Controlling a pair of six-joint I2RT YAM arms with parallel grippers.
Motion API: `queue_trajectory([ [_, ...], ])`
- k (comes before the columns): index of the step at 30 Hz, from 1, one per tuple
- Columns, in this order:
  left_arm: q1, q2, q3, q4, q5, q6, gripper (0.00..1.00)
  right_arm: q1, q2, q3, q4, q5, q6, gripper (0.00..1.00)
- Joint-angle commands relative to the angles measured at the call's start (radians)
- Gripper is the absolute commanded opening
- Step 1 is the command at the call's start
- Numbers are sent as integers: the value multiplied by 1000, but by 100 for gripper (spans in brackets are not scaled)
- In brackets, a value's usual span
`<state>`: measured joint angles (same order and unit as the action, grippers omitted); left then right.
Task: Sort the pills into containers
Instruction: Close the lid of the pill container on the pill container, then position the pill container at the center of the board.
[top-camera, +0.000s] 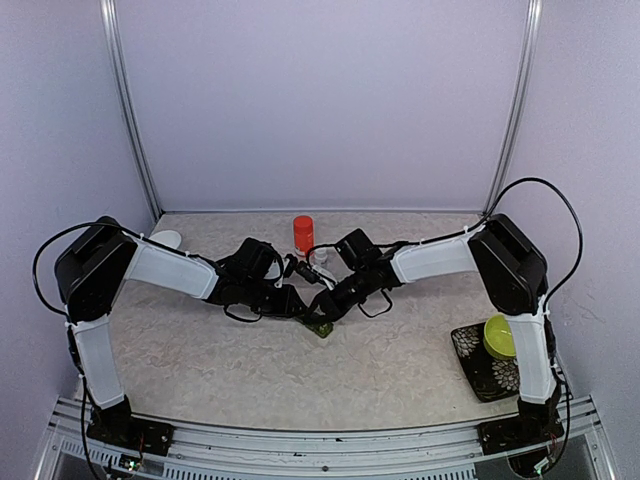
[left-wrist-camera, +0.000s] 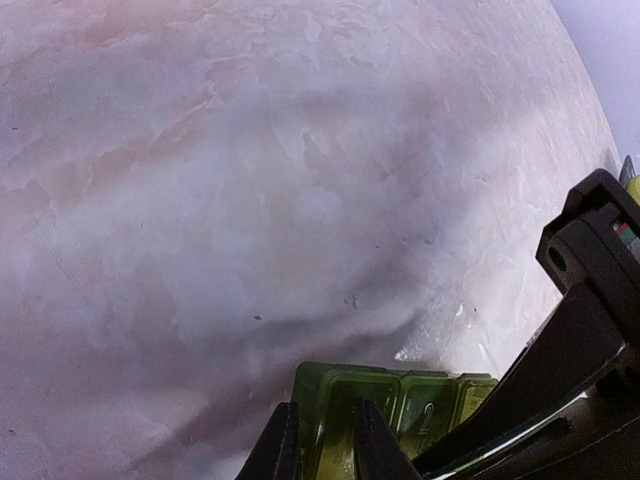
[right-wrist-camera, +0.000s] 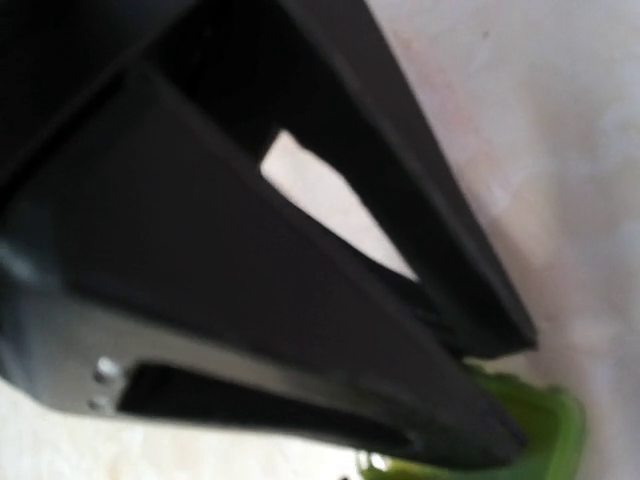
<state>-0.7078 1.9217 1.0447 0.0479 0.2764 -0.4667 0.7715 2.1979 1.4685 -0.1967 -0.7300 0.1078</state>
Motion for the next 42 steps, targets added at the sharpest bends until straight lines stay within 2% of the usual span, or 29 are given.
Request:
queue_trajectory([
  [1, -4, 25, -19, -84, -44, 3, 20, 25, 49, -26, -150, 179, -59, 11],
  [6, -5, 26, -17, -86, -46, 2, 20, 24, 28, -64, -131, 209, -57, 8],
  [13, -5, 25, -5, -90, -50, 1, 20, 11, -42, -40, -99, 126, -53, 10],
  [20, -5, 9, 25, -103, -55, -1, 25, -8, -147, -45, -35, 3, 4, 33],
  [23, -4, -18, 33, -107, -62, -2, 33, -24, -182, -82, -17, 16, 29, 41],
  [26, -1, -52, 31, -111, -74, -5, 44, -31, -231, -142, 13, 56, 30, 56],
  [29, 6, -85, 25, -114, -85, -5, 53, -32, -256, -185, 11, 124, 10, 67],
  [38, 19, -142, -8, -92, -80, -13, 69, -31, -302, -308, 70, 179, 10, 77],
  [42, 34, -128, -25, -72, -75, -17, 72, -11, -325, -356, 93, 235, -9, 84],
])
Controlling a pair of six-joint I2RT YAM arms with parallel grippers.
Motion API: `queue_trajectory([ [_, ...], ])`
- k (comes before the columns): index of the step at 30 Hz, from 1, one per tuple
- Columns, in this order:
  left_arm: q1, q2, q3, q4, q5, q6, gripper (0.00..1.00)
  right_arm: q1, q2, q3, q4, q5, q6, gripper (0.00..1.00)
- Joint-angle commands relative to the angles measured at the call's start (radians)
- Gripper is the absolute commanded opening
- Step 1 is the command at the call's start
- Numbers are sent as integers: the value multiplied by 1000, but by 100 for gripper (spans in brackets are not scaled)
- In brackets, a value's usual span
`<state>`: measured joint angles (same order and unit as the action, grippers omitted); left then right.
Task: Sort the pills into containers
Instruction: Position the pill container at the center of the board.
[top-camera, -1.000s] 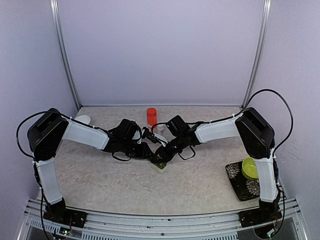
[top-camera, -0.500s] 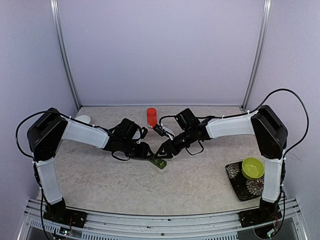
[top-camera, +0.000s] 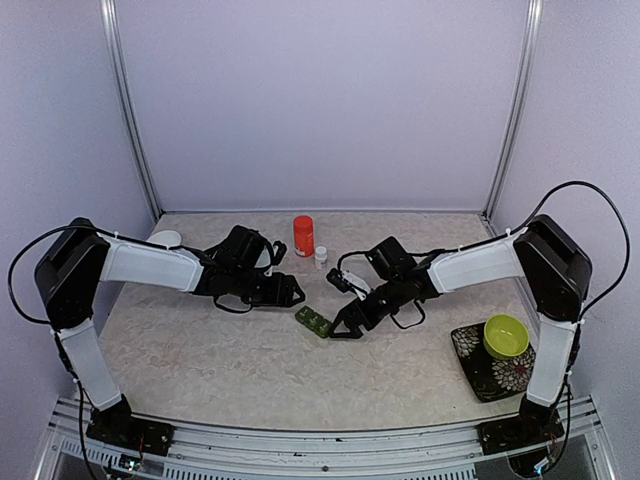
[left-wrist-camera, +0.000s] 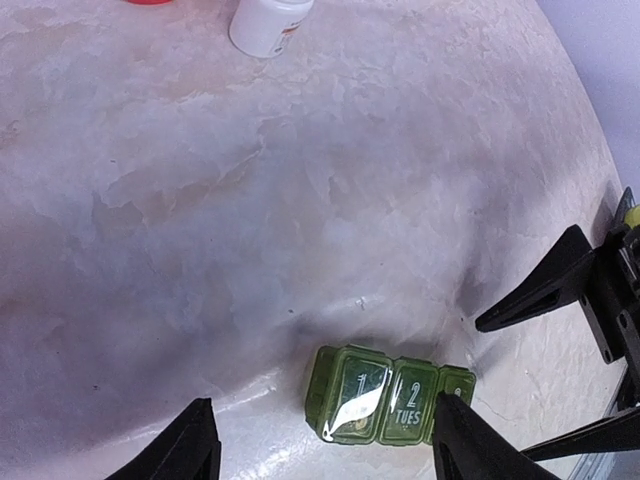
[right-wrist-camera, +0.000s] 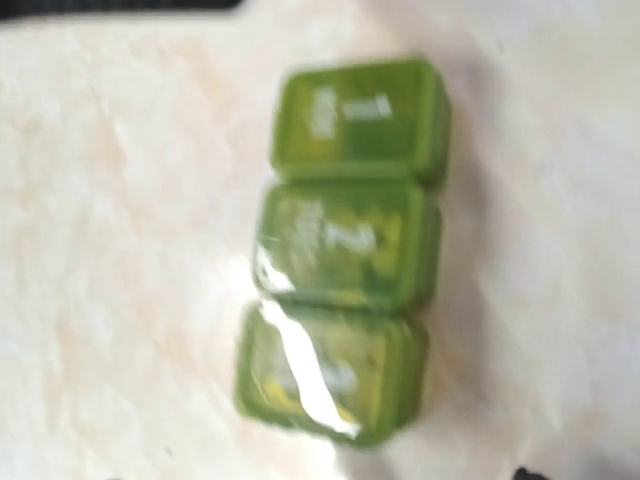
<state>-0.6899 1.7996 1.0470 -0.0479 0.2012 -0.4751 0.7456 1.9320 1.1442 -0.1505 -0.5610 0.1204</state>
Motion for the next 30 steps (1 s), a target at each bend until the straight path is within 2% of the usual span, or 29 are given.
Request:
queue_trajectory([
  [1, 22, 1, -27, 28, 8, -9, 72, 27, -62, -35, 42, 103, -32, 86],
  [6, 25, 6, -32, 34, 3, -7, 73, 85, -43, -43, 28, 278, -55, 100],
  [9, 27, -5, -41, 37, -2, -7, 76, 107, -43, -58, 52, 322, -40, 100],
  [10, 27, -9, -44, 38, -4, -8, 80, 112, -44, -63, 61, 330, -35, 100],
  [12, 26, -22, -57, 46, -5, -9, 97, 122, -44, -70, 79, 358, -22, 100],
  [13, 26, -29, -64, 48, -10, -10, 98, 128, -40, -70, 81, 380, -19, 100],
  [21, 44, -97, -129, 61, -53, -18, 99, 184, 44, 20, 38, 545, -6, 100],
  [30, 78, -169, -187, 67, -61, -17, 99, 157, 111, 98, 3, 685, 15, 100],
])
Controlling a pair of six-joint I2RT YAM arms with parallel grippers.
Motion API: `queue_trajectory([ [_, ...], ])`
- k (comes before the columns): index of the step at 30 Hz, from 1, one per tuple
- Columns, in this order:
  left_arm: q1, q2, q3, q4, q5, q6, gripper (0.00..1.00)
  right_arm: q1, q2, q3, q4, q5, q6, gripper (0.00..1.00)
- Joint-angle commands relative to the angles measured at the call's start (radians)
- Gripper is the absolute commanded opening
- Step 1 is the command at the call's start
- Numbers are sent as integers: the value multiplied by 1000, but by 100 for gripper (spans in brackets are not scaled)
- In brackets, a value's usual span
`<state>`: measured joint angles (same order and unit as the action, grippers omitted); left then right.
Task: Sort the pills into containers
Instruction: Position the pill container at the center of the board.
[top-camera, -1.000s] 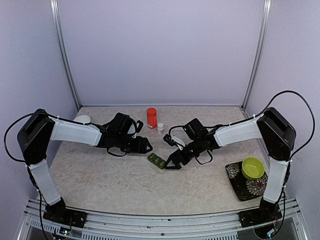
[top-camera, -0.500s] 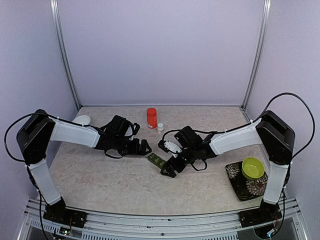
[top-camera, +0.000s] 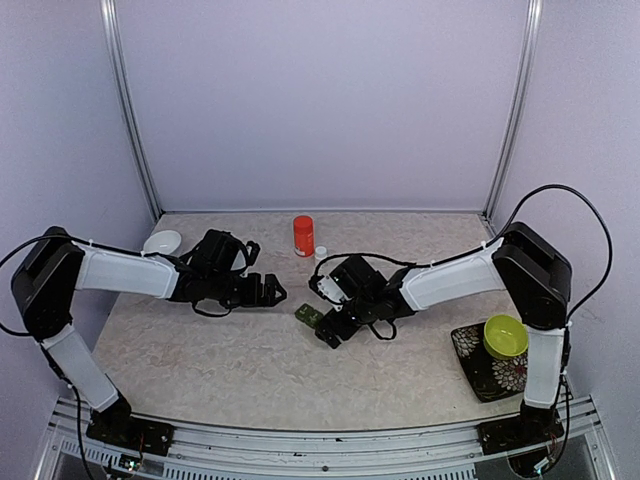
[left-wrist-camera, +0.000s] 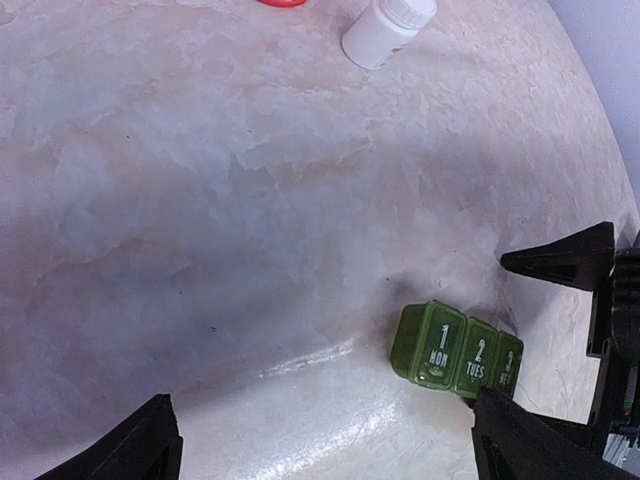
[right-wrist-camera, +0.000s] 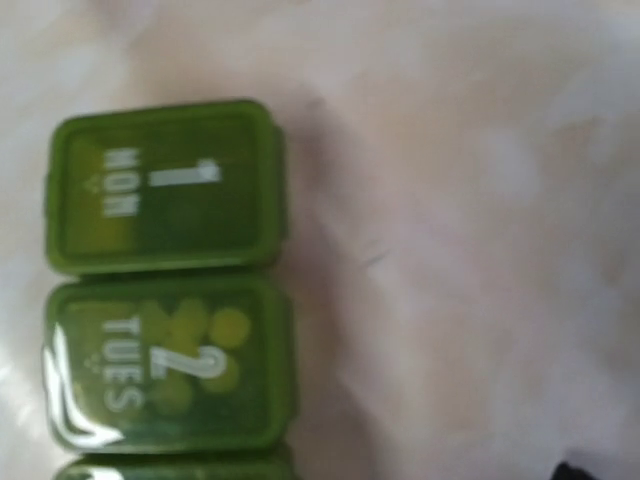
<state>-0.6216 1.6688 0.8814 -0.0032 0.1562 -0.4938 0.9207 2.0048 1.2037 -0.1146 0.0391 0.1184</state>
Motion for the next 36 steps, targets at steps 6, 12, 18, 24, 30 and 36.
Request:
queue_trajectory([
  [6, 14, -64, -35, 22, -24, 3, 99, -67, 88, 103, -26, 58, -33, 100],
  [12, 18, -71, -38, 19, -32, 4, 99, -99, 160, 194, -40, 38, -83, 100],
  [18, 23, -82, -45, 18, -40, 4, 99, -107, 196, 251, -26, -36, -106, 100],
  [24, 34, -97, -47, 16, -59, 3, 99, -101, 221, 297, -10, -109, -117, 87],
  [30, 52, -124, -45, 4, -65, 2, 99, -91, 287, 385, 4, -232, -158, 58],
  [36, 54, -143, -47, -6, -73, 3, 99, -44, 357, 497, -28, -262, -183, 56],
])
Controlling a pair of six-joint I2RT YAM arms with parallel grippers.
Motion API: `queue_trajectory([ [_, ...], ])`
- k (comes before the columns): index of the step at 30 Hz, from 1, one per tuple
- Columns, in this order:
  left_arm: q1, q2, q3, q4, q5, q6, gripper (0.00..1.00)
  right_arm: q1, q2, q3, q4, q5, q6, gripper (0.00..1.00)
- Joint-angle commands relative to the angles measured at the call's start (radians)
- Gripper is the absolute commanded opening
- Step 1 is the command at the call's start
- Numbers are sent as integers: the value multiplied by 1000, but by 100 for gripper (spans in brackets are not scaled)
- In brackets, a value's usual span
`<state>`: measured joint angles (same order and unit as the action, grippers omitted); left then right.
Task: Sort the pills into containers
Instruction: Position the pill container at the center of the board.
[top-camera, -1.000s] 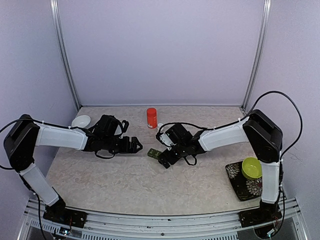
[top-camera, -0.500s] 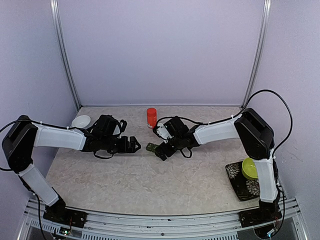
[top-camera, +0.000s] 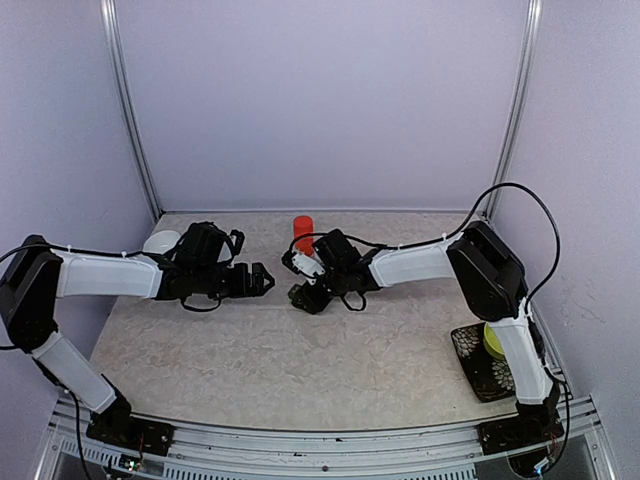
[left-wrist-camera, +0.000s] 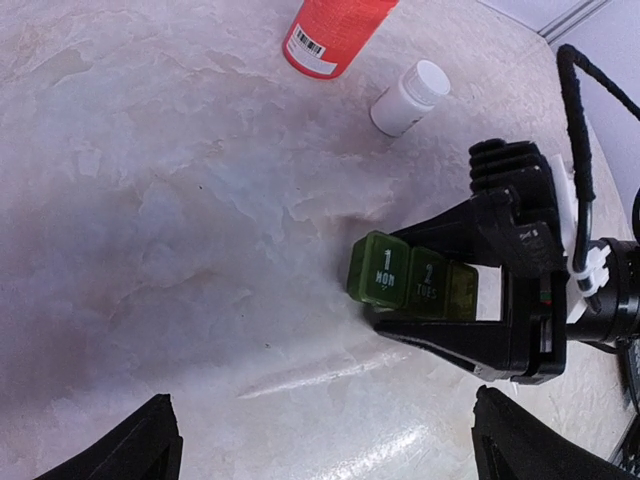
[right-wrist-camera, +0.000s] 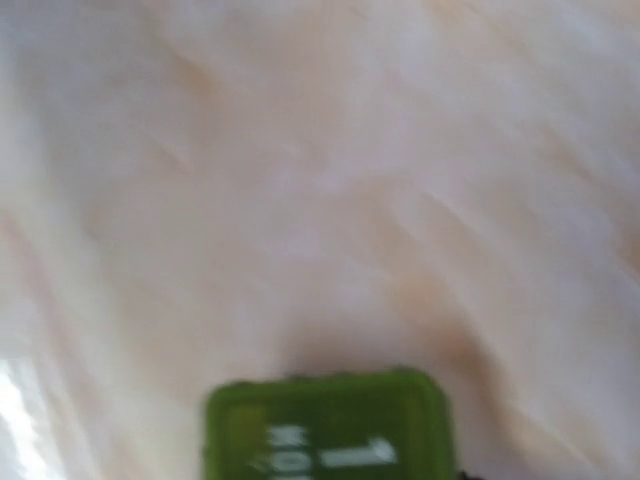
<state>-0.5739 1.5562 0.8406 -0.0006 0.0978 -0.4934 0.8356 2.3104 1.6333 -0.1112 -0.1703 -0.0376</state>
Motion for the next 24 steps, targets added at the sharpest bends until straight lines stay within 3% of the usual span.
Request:
queue_trajectory([
  [1, 8, -32, -7, -10, -13, 1, 99, 47, 57, 82, -38, -42, -26, 55],
  [10, 9, -43, -13, -11, -7, 1, 99, 26, -56, -67, -20, 55, 13, 33],
  [24, 11, -16, 11, -1, 5, 10, 99, -187, -269, -427, 91, 202, 197, 33],
])
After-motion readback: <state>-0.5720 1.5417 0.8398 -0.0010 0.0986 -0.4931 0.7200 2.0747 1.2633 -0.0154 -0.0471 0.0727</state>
